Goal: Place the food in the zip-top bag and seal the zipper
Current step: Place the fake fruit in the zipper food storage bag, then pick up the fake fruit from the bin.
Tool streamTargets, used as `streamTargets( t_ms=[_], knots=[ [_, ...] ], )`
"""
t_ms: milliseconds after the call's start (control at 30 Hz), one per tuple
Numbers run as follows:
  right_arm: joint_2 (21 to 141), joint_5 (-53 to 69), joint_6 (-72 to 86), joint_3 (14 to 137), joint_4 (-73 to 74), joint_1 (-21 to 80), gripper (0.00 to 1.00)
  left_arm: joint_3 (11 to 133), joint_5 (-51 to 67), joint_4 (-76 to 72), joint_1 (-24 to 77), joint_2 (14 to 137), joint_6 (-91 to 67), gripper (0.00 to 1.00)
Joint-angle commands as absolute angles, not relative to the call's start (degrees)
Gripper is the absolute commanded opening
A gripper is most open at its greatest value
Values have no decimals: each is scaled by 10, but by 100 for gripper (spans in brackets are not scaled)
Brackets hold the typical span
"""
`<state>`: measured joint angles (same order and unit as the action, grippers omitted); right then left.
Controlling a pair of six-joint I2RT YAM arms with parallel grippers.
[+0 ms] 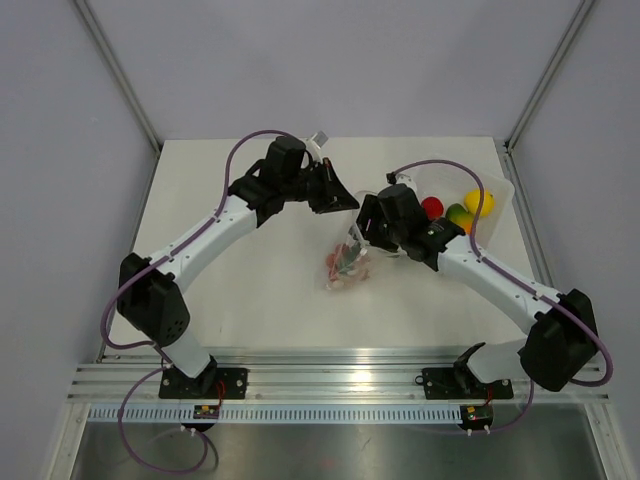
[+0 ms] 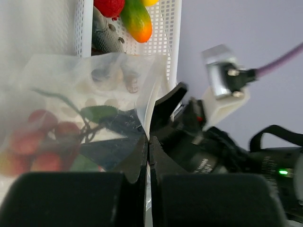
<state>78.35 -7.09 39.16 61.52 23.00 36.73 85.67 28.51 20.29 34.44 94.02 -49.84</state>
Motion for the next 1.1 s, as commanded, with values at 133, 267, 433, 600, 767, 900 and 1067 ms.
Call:
streamTargets(
  t_ms=[133,267,433,600,767,900,1067],
  knots=[
    [676,-194,309,721,309,357,70,853,274,209,329,897,-468,0],
    [648,-210,298,722,328,299,70,850,266,223,319,894,-457,0],
    [679,-207,272,724,342,221,72,854,254,245,303,879,-438,0],
    [769,-159,264,725,337,143,74,874,239,273,294,875,-414,0],
    [850,-139,238,739,339,112,78,880,229,287,287,873,-403,0],
    [908,-133,236,747,328,95,77,888,223,290,276,871,-396,0],
    [967,-124,236,772,308,79,79,907,223,294,271,877,-394,0]
  ],
)
